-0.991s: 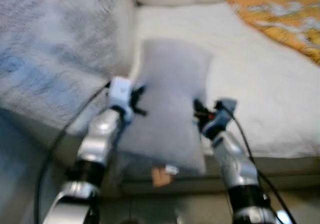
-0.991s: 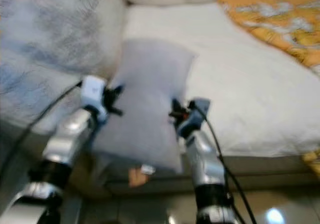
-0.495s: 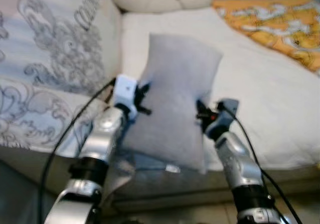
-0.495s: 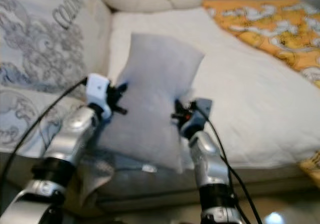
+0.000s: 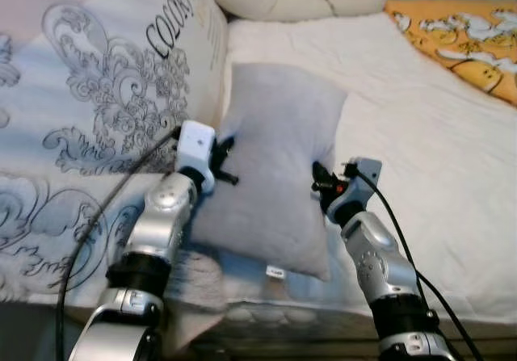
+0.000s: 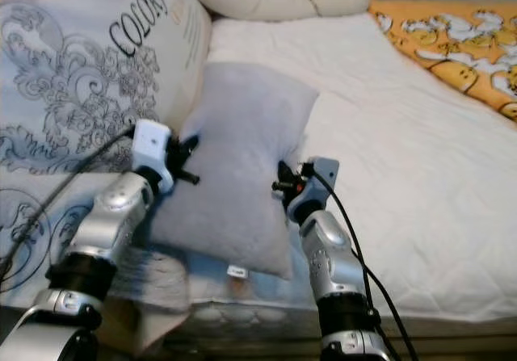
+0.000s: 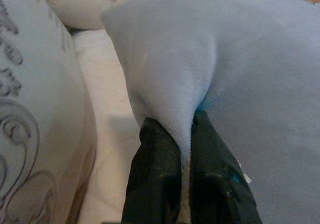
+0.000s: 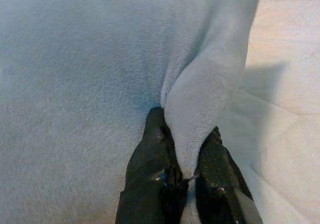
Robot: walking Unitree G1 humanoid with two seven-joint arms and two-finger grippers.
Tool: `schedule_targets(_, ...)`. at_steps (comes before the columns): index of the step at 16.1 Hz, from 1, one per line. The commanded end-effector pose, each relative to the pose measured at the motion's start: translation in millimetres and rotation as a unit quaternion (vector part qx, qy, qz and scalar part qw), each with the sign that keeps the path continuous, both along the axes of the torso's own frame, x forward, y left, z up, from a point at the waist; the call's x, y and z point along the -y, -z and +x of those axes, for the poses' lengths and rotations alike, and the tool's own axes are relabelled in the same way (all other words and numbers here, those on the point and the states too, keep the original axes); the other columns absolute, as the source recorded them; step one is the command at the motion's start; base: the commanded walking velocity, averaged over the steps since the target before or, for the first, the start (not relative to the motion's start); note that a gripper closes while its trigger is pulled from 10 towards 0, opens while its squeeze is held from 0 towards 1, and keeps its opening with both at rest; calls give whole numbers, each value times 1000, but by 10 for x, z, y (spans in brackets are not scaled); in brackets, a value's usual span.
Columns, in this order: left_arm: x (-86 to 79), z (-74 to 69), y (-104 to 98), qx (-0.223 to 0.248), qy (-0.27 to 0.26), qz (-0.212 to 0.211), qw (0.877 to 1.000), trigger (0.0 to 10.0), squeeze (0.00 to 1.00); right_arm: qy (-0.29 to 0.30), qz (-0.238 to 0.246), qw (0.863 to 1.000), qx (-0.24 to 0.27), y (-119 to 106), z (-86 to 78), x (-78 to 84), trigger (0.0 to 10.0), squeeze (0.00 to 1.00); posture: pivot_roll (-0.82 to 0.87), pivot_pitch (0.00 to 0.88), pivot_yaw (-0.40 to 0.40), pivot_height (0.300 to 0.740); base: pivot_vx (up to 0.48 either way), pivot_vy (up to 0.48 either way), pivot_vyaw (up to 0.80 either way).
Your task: Clean up the room
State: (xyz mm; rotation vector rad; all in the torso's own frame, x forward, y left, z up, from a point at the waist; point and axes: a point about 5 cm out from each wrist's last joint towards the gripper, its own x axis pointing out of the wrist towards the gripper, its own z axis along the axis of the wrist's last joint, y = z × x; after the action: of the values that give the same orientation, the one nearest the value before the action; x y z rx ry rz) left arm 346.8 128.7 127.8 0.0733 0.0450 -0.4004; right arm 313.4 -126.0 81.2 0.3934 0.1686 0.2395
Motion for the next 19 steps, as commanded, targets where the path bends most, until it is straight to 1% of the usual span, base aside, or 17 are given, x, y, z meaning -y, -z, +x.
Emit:
schedule_targets(1,72,17,-98,21,9,-6,1000,10000,0,18,-5,1000,6,-22,7,116,10000,0,-18,0,40,740,356,0,0)
schedule_targets(3,65,15,-97,21,8,-5,1000,10000,0,10,-11,1000,7,-18,0,99,10000,0,-16,0,37,740,343,0,0)
schedule_targets(5,41,11,-99,22,3,-5,1000,10000,0,13,-1,1000,2,-7,-4,107,10000,0,-14,0,35,740,0,0,0)
schedule_targets(7,21,12,-100,26,6,5,1000,10000,0,5,3,1000,-3,14,-21,112,10000,0,-14,0,35,740,0,0,0)
schedule_targets(8,22,12,-99,27,8,10,1000,10000,0,15,0,1000,-10,41,-25,145,10000,1000,-14,0,35,740,0,0,0)
schedule_targets(9,23,14,-97,29,11,17,999,10000,0,32,-8,999,-18,71,-23,191,10000,1000,-13,0,34,740,0,0,0)
schedule_targets(11,9,42,-72,24,11,40,999,10000,0,47,-18,998,-24,93,-23,240,10000,1000,-13,0,36,740,0,0,0)
schedule_targets(12,0,64,-57,22,12,57,998,10000,0,47,-20,998,-26,103,-28,255,10000,1000,-14,0,38,740,0,0,0)
schedule_targets(13,-23,101,-19,13,5,86,996,10000,0,44,-23,998,-28,118,-42,275,10000,1000,-14,0,38,740,0,0,0)
schedule_targets(14,-36,115,-3,10,0,97,995,10000,0,41,-27,998,-31,127,-49,286,10000,1000,-14,0,38,740,0,0,0)
schedule_targets(15,-77,161,32,1,-11,130,991,10000,0,20,-47,998,-39,166,-79,335,10000,1000,-17,0,43,740,0,0,0)
schedule_targets(16,-86,189,29,3,2,166,986,10000,0,-11,-63,997,-43,194,-113,393,10000,1000,-19,0,44,740,0,0,0)
schedule_targets(17,-94,209,14,4,13,190,982,10000,0,-39,-72,996,-38,182,-136,412,10000,1000,-19,0,44,740,0,0,0)
schedule_targets(18,-99,216,8,4,15,197,980,10000,0,-49,-75,995,-36,176,-144,416,10000,1000,-19,0,44,740,0,0,0)
schedule_targets(19,-130,256,-31,8,29,229,973,10000,0,-86,-88,992,-18,126,-172,422,10000,1000,-22,0,49,740,0,0,0)
